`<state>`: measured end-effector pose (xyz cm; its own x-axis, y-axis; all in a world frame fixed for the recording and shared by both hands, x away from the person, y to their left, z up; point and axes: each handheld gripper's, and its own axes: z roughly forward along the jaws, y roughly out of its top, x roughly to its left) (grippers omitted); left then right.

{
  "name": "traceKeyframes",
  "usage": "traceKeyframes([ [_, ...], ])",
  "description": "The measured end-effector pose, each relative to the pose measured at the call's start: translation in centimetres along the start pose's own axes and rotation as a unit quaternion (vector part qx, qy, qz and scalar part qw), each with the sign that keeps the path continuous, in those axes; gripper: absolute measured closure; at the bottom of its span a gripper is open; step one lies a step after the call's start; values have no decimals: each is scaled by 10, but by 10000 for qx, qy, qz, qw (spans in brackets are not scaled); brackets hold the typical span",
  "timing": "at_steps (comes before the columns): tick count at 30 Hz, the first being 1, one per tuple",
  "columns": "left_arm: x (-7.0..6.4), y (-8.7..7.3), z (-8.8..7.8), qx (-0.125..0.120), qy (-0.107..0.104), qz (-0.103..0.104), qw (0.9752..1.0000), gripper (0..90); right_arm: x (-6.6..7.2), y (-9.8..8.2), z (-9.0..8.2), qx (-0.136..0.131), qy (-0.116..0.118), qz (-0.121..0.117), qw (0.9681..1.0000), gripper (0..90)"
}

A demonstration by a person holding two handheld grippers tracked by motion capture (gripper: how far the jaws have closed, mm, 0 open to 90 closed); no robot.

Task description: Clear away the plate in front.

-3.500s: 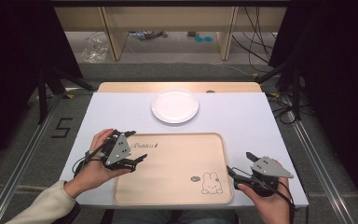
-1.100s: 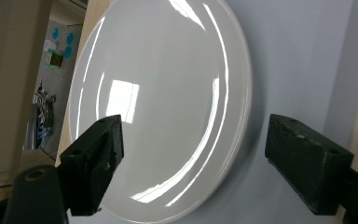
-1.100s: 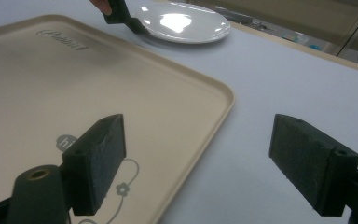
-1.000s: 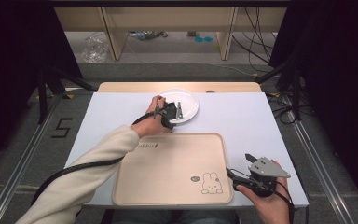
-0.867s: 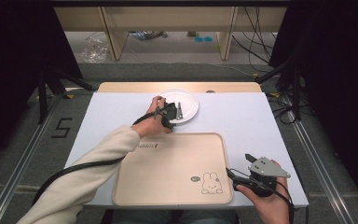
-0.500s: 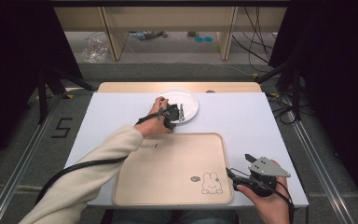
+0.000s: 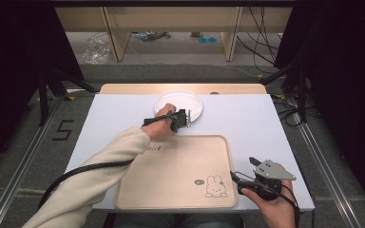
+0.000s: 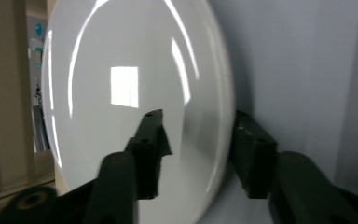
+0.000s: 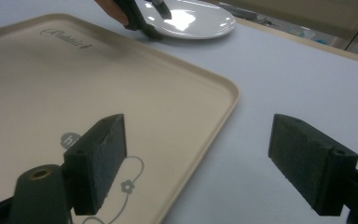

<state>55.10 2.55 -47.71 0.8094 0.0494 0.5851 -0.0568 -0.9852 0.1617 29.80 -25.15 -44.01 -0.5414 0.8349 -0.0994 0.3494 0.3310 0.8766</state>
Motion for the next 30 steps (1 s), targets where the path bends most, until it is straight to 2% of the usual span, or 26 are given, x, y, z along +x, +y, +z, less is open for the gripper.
traceKeyframes([
  [1,-1,1,0,49,-46,66,10000,677,0,0,0,-1,3,2,10000,203],
  [2,-4,2,0,85,-69,34,9999,731,0,0,0,-3,11,-1,10000,204],
  [3,-5,3,0,122,0,74,9999,750,0,0,0,0,18,0,10000,203],
  [5,-6,4,0,154,35,49,9999,759,0,0,0,7,21,0,10000,204],
  [6,-7,5,0,193,80,105,9997,762,0,0,0,6,24,0,10000,203],
  [8,-9,6,1,192,157,44,9997,776,1,0,0,7,27,-10,10000,204],
  [10,-14,8,0,291,323,84,9990,788,1,0,-1,19,45,-12,10000,204],
  [13,-16,9,0,291,417,57,9987,805,1,-1,-1,25,57,-4,10000,204],
  [14,-15,10,-2,333,538,88,9980,814,1,0,-1,25,72,-2,10000,205],
  [15,-15,10,-2,333,538,88,9980,823,1,0,-1,25,72,-2,10000,205],
  [18,-11,12,-7,314,727,21,9969,845,2,-1,-1,92,133,34,9999,206],
  [20,-6,13,-12,310,859,75,9958,851,2,-1,-1,94,135,31,9999,206],
  [21,-4,14,-17,238,999,-35,9947,869,2,0,-1,94,139,32,9999,206],
  [22,-4,14,-17,238,999,-35,9947,873,2,0,-1,94,139,32,9999,206],
  [23,1,13,-20,187,935,-127,9954,873,1,-1,0,38,91,-21,9999,206],
  [26,1,13,-20,218,981,-34,9949,874,1,-1,0,47,93,-21,9999,206],
  [30,-2,11,-20,172,1073,-34,9941,874,1,-1,0,49,105,-4,9999,206],
])
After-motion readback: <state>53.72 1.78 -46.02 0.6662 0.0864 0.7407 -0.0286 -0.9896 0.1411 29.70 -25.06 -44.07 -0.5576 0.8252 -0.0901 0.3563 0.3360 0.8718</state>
